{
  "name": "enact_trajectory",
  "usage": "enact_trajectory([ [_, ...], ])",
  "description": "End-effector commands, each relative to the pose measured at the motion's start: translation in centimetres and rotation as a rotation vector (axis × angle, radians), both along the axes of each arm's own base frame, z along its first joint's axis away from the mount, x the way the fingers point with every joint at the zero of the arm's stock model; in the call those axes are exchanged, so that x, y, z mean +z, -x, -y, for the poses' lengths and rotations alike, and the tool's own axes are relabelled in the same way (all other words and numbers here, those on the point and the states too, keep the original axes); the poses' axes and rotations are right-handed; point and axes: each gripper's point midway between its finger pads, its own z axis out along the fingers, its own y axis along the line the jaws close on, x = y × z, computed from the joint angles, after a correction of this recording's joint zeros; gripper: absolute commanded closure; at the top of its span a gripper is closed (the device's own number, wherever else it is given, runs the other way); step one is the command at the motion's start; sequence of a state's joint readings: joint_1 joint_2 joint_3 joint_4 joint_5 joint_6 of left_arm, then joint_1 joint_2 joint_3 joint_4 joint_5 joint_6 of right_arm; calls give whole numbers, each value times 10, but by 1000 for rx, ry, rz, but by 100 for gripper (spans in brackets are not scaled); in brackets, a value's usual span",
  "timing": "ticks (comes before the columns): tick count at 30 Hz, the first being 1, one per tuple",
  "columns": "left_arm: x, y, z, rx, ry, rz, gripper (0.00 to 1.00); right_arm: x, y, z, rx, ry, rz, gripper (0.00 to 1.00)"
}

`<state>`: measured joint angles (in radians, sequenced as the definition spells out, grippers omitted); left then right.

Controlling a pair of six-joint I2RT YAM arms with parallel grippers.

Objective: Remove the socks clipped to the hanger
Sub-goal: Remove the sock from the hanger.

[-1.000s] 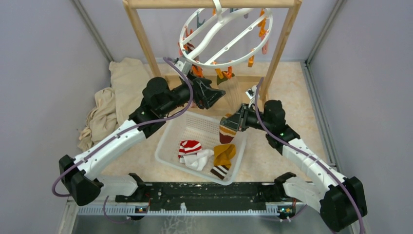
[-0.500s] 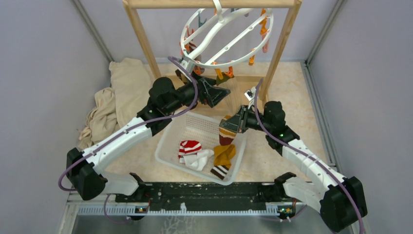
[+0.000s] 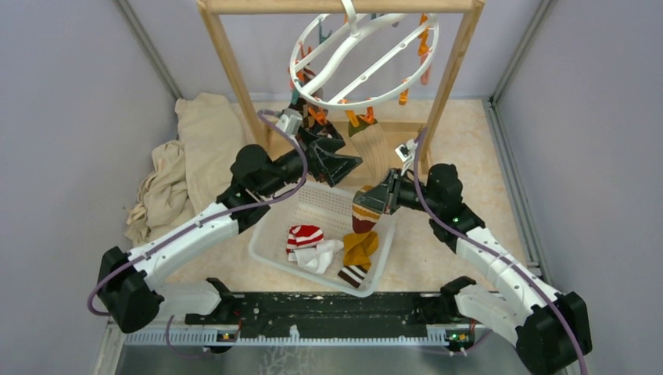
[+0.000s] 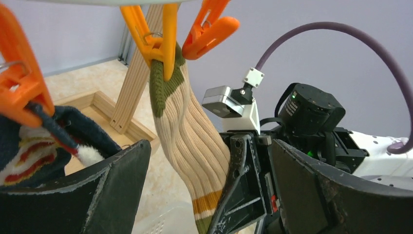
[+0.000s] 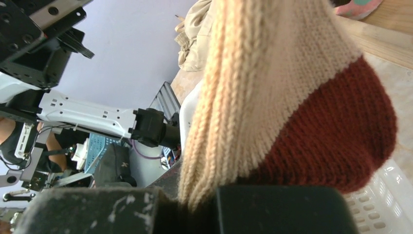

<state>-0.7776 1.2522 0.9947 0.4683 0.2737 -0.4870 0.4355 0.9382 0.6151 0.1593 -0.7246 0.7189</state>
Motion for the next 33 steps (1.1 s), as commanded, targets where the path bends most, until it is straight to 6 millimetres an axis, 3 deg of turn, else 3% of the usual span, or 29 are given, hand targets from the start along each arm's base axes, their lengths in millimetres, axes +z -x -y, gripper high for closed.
enact_trajectory([
  [1,33,17,-23,34,132,101,1,16,3,1,-3,-29,48,100],
  [4,33,20,-33,57,160,113,1,16,4,1,-8,-30,39,100],
  [9,40,19,-31,56,221,131,1,15,3,-3,-24,-18,34,100],
  [17,45,-1,-18,139,206,193,1,13,9,-17,-31,20,28,100],
  [24,51,-10,-29,230,214,300,4,10,16,-22,-11,30,14,100],
  [33,56,-32,-38,189,273,317,10,7,25,-18,-4,41,2,100],
])
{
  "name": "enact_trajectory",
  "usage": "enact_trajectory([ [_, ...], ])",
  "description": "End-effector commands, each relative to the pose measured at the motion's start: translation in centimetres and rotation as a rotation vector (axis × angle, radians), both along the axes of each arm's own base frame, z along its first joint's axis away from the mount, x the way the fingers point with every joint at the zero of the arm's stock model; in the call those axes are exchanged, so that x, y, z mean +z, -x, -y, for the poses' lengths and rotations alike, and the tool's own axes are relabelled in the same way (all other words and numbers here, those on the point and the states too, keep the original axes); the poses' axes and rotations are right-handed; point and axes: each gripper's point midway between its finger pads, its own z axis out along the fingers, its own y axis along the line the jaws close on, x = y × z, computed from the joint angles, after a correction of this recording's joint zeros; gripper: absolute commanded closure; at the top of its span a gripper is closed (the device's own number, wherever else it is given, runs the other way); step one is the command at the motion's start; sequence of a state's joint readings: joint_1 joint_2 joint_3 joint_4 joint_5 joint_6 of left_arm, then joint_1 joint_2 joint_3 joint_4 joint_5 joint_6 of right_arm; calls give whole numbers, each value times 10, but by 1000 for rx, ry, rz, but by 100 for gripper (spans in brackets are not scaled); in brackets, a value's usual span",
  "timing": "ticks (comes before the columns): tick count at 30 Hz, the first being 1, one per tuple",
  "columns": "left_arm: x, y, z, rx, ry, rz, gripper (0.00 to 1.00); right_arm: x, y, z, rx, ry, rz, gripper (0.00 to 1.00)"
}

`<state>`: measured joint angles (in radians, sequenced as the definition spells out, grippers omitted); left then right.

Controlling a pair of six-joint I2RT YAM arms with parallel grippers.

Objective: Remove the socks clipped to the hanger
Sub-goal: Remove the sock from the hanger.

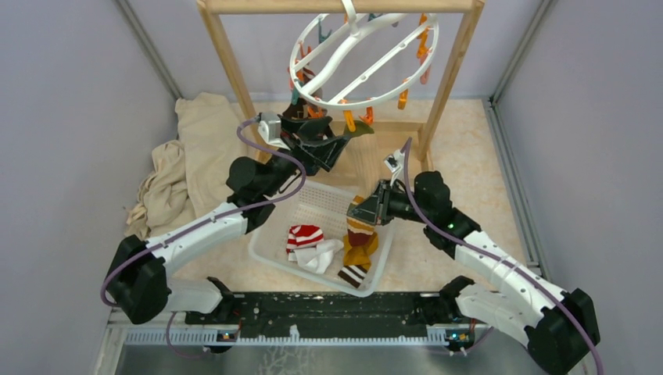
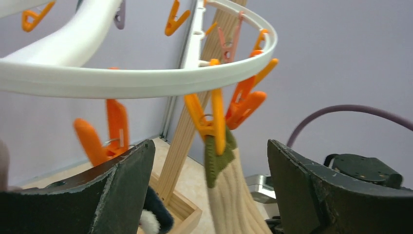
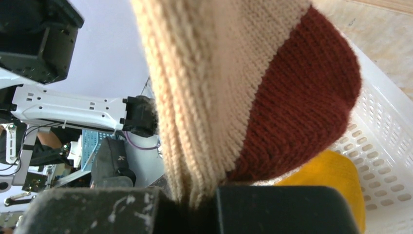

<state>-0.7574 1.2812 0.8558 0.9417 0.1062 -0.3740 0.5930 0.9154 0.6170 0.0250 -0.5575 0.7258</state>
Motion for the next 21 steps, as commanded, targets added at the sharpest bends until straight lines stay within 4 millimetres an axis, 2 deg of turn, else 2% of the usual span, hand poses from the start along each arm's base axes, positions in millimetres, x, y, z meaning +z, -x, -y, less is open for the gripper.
enact_trajectory([
  [1,21,-9,-9,-37,74,64,11,28,2,-1,3,-40,83,100],
  [7,24,-18,-11,-119,103,83,17,26,3,1,1,-33,81,100],
  [16,28,-14,8,-254,116,99,17,24,3,-1,6,-27,75,100],
  [21,36,-11,7,-268,131,119,18,22,3,-1,10,-25,72,100],
])
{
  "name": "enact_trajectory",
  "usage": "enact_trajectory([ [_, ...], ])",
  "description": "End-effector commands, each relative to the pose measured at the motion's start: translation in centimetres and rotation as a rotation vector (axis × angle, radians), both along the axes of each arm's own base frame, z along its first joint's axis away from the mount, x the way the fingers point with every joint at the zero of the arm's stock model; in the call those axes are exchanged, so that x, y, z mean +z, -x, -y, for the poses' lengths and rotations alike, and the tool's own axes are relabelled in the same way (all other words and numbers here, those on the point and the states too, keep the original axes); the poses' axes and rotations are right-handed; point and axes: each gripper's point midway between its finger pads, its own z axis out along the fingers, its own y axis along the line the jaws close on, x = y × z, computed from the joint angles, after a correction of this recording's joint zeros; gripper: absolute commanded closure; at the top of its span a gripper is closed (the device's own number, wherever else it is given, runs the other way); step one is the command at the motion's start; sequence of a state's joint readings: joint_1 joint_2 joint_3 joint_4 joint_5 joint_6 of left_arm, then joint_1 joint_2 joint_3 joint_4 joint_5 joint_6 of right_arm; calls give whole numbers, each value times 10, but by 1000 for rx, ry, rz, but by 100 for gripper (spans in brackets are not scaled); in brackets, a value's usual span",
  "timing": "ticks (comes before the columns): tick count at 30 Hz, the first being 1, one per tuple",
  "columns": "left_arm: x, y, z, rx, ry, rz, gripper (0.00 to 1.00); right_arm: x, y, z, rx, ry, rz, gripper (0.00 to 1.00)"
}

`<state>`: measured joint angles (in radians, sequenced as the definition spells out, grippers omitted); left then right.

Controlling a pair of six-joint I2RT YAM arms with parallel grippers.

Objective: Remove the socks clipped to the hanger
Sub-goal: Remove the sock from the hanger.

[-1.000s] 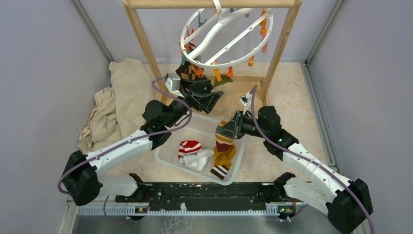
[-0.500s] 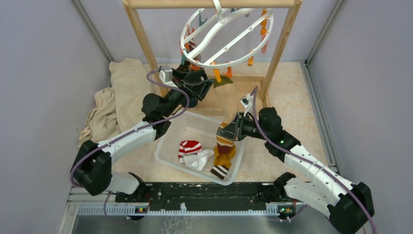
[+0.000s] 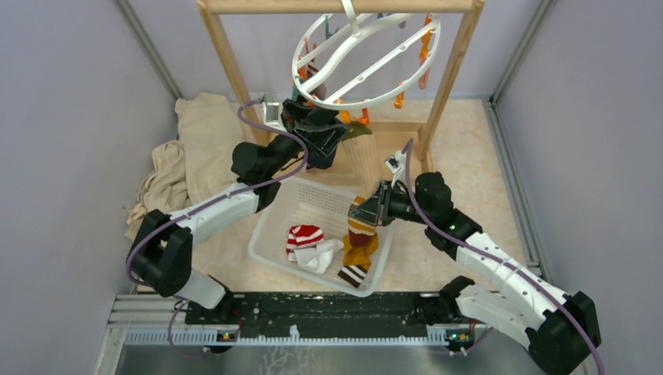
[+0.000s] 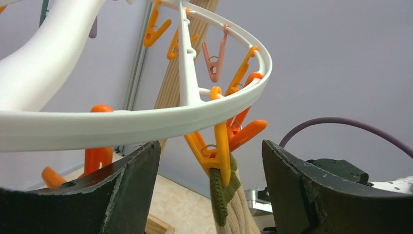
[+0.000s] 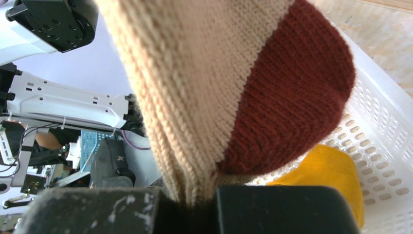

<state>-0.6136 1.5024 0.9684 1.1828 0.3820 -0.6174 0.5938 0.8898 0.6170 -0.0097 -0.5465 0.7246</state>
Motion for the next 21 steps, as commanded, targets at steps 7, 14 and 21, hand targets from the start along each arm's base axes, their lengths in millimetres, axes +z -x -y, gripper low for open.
enact_trajectory([
  [7,40,15,-2,-54,62,119,28,19,0,-6,25,-33,70,100],
  [14,37,9,3,-90,74,125,41,19,0,-6,25,-29,70,100],
  [21,40,9,4,-104,82,138,42,15,1,-5,24,-27,65,100],
])
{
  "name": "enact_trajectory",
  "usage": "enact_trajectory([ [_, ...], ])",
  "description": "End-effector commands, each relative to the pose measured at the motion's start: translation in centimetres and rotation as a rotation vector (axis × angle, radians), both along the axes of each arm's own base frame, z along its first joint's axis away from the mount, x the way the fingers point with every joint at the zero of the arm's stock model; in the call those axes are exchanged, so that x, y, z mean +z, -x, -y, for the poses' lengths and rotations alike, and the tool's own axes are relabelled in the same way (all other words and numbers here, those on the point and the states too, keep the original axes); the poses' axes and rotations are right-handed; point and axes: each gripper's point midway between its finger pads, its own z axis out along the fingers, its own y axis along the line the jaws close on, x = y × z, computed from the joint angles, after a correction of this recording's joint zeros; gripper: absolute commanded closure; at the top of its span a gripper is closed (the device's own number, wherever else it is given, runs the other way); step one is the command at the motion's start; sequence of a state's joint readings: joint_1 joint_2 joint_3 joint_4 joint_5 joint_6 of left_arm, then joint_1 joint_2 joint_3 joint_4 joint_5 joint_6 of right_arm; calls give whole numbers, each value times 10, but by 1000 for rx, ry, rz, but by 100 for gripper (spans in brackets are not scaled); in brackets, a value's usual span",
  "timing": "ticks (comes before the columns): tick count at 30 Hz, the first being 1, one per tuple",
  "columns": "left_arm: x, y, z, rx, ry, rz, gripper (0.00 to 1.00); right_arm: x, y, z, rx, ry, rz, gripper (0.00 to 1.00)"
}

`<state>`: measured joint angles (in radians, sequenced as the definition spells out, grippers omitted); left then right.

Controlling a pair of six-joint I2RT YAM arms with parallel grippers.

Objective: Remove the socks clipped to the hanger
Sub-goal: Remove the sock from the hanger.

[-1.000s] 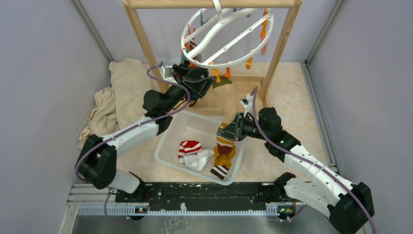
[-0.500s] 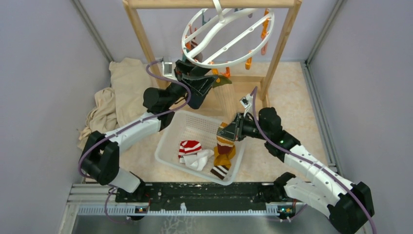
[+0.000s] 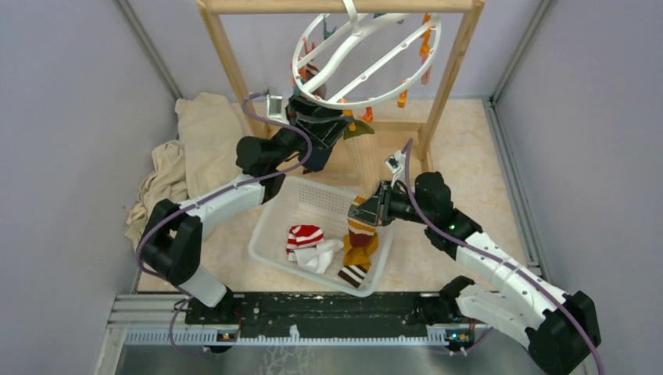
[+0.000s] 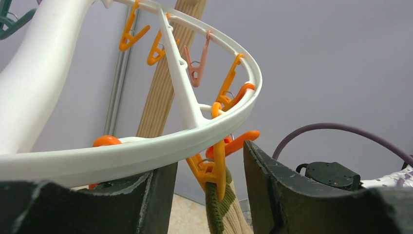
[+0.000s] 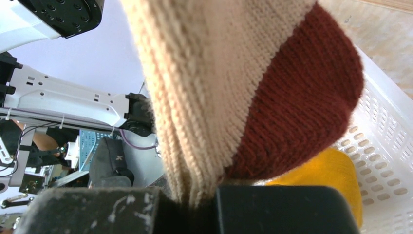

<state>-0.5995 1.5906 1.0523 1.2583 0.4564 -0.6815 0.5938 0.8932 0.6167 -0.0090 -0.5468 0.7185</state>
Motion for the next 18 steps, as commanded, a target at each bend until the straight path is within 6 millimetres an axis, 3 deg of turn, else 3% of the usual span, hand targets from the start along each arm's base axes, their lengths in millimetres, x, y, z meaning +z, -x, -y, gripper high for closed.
enact_trajectory([
  [1,31,13,-6,-28,63,98,43,15,1,-5,23,-32,61,100],
  [18,35,12,-8,-65,141,80,60,9,3,-6,29,-32,54,100],
])
